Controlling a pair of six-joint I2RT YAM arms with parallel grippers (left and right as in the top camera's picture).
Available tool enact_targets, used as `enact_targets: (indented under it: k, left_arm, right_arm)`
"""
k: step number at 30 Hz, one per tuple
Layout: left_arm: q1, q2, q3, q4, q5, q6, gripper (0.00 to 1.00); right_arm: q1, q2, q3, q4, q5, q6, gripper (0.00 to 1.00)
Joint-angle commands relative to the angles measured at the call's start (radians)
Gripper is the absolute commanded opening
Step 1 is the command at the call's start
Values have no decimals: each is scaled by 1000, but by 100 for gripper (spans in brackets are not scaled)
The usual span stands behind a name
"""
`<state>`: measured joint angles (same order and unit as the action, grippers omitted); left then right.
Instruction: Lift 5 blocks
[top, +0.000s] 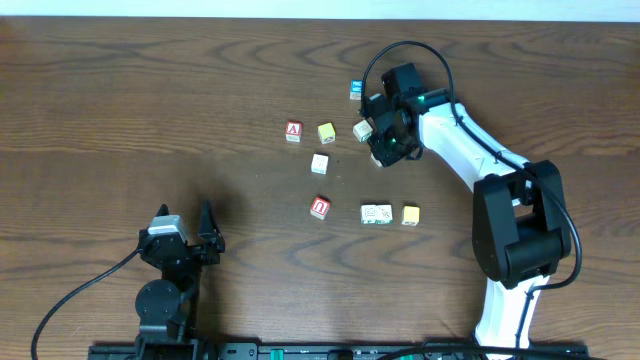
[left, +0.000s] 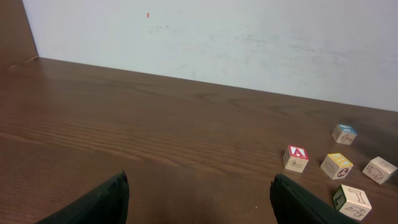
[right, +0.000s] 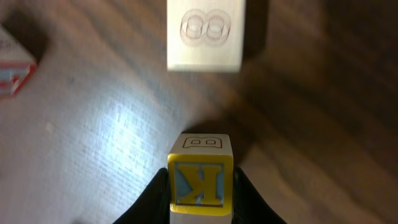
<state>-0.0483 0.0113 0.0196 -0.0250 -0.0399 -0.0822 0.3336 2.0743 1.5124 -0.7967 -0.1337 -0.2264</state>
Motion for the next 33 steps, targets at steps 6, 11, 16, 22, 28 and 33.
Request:
enact_targets:
  k: [6, 11, 16, 22, 28, 33]
  left_arm:
    - [4, 0, -16, -44, -24, -8, 73]
    - [4, 0, -16, -44, -24, -8, 73]
    - [4, 0, -16, -44, -24, -8, 73]
    - [4, 0, -16, -44, -24, -8, 73]
    - [4, 0, -16, -44, -24, -8, 73]
    - [4, 0, -16, -44, -24, -8, 73]
  right_arm:
    - [6, -105, 102, -101, 6, 13, 18]
    - [4, -206, 105, -193, 126, 77, 20]
    - [-13, -278, 105, -312, 171, 174, 14]
    - [-44, -305, 104, -470, 200, 267, 9]
    - [-62, -305, 53, -533, 215, 355, 11]
    - [-62, -305, -63, -525, 215, 414, 11]
